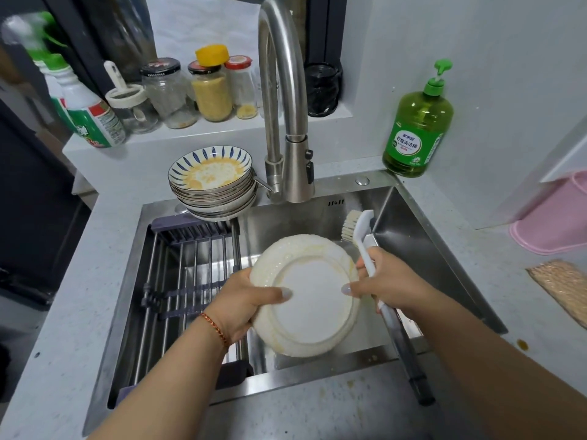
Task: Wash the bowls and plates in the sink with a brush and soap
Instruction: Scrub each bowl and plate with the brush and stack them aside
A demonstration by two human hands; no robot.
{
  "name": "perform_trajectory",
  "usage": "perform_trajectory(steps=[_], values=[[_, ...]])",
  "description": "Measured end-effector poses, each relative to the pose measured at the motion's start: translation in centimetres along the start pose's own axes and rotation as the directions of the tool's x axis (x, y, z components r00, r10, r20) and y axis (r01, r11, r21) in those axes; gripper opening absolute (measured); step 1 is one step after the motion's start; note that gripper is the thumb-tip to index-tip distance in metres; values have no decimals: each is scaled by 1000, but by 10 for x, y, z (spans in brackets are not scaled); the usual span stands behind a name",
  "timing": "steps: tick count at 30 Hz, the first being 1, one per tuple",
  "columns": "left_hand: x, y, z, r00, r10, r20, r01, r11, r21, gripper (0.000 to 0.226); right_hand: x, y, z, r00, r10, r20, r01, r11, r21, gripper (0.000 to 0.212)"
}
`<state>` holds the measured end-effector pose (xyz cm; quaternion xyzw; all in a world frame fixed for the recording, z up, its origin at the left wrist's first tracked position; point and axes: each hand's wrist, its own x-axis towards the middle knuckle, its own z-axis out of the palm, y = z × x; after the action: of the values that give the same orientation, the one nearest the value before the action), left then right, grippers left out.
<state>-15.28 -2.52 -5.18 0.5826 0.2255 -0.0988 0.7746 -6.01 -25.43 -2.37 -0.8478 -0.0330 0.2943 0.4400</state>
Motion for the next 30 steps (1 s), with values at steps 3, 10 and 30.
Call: perform_trajectory(steps=[3, 10, 30], values=[[-1, 4, 4, 989, 109, -104, -97, 989, 113, 49, 1, -1, 4, 998, -34, -52, 31, 998, -52, 44], [-2, -1, 3, 935, 237, -263, -191, 963, 190, 41, -9, 14, 16, 998, -25, -56, 20, 996, -90, 58], [-7, -9, 23, 908, 374, -190, -241, 835, 494, 38, -21, -26, 21, 989, -141, -32, 132, 971, -201, 53]])
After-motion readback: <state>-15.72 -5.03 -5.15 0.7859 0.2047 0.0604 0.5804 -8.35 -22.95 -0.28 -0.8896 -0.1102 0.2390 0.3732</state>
